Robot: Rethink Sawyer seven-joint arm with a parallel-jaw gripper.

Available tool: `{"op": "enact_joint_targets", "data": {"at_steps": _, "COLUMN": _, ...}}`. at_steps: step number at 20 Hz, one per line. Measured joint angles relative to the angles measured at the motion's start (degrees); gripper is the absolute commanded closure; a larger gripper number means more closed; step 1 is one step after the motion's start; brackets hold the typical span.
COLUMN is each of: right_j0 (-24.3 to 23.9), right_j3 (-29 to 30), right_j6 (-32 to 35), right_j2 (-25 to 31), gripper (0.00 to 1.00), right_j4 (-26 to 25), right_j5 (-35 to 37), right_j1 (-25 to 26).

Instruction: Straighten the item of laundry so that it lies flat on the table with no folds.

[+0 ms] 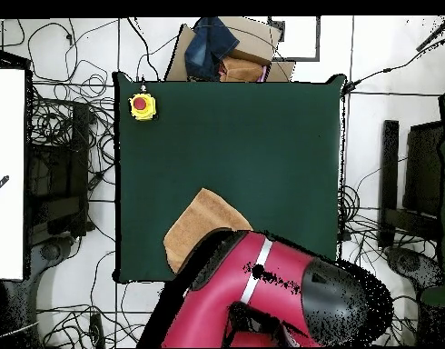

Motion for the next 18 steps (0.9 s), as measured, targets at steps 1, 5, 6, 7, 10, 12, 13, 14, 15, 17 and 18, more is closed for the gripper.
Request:
{"op": "enact_joint_targets", "data": {"at_steps": 1, "right_j0": -0.02, "right_j3": 0.00, "right_j6": 0.00, "right_j2": 0.00, "gripper": 1.00, "right_j4": 0.00, "right_j5": 0.07, "right_j1": -0.05}}
{"op": "enact_joint_targets", "data": {"at_steps": 5, "right_j0": -0.07, "right_j3": 0.18, "right_j6": 0.00, "right_j2": 0.00, "gripper": 1.00, "right_j4": 0.01, "right_j5": 1.65, "right_j1": -0.80}}
{"op": "enact_joint_targets", "data": {"at_steps": 6, "right_j0": -0.12, "right_j3": 0.42, "right_j6": 0.00, "right_j2": -0.02, "gripper": 1.00, "right_j4": 0.01, "right_j5": 2.62, "right_j1": -1.15}}
{"op": "enact_joint_targets", "data": {"at_steps": 7, "right_j0": -0.14, "right_j3": 0.53, "right_j6": 0.00, "right_j2": -0.05, "gripper": 1.00, "right_j4": 0.01, "right_j5": 2.96, "right_j1": -1.25}}
{"op": "enact_joint_targets", "data": {"at_steps": 10, "right_j0": -0.23, "right_j3": 1.54, "right_j6": 0.00, "right_j2": -0.58, "gripper": 1.00, "right_j4": 0.00, "right_j5": 5.61, "right_j1": -1.90}}
{"op": "enact_joint_targets", "data": {"at_steps": 12, "right_j0": -0.28, "right_j3": 2.45, "right_j6": 0.00, "right_j2": -1.72, "gripper": 1.00, "right_j4": 0.00, "right_j5": 8.11, "right_j1": -2.84}}
{"op": "enact_joint_targets", "data": {"at_steps": 13, "right_j0": -0.30, "right_j3": 2.60, "right_j6": 0.00, "right_j2": -1.91, "gripper": 1.00, "right_j4": 0.00, "right_j5": 8.42, "right_j1": -3.01}}
{"op": "enact_joint_targets", "data": {"at_steps": 14, "right_j0": -0.32, "right_j3": 2.78, "right_j6": 0.00, "right_j2": -2.19, "gripper": 1.00, "right_j4": 0.00, "right_j5": 8.76, "right_j1": -3.20}}
{"op": "enact_joint_targets", "data": {"at_steps": 15, "right_j0": -0.33, "right_j3": 2.91, "right_j6": 0.00, "right_j2": -2.40, "gripper": 1.00, "right_j4": 0.00, "right_j5": 8.96, "right_j1": -3.32}}
{"op": "enact_joint_targets", "data": {"at_steps": 17, "right_j0": -0.32, "right_j3": 3.24, "right_j6": 0.00, "right_j2": -3.13, "gripper": 1.00, "right_j4": 0.00, "right_j5": 9.15, "right_j1": -3.75}}
{"op": "enact_joint_targets", "data": {"at_steps": 18, "right_j0": -0.33, "right_j3": 3.29, "right_j6": 0.00, "right_j2": -3.32, "gripper": 1.00, "right_j4": -0.01, "right_j5": 9.15, "right_j1": -3.90}}
